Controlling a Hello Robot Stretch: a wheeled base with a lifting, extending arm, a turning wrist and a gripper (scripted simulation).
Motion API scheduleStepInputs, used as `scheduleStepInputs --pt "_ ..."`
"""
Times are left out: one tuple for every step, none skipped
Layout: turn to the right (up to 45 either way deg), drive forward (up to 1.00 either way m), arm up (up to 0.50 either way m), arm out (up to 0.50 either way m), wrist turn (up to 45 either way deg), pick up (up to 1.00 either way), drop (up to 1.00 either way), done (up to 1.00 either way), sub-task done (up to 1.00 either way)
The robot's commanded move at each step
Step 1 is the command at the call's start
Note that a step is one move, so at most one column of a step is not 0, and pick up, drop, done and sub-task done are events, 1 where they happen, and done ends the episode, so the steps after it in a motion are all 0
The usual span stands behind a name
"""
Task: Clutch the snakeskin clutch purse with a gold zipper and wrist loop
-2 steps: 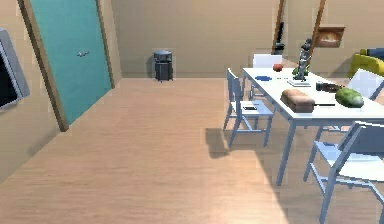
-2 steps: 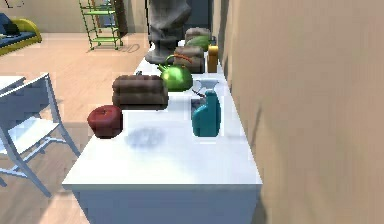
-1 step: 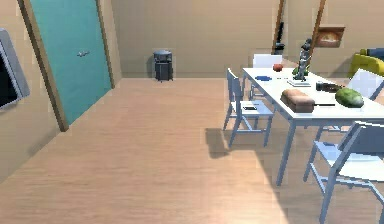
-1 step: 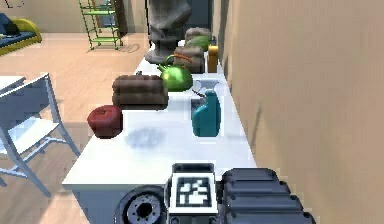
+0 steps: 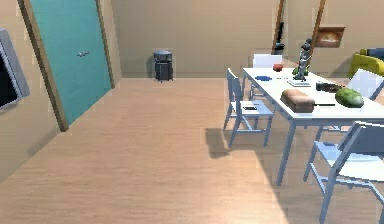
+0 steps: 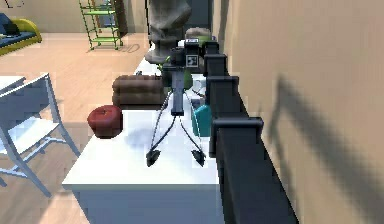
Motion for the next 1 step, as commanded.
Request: scheduleStepInputs --pt "0.0 0.0 0.0 0.0 45.0 0.0 0.0 0.0 0.0"
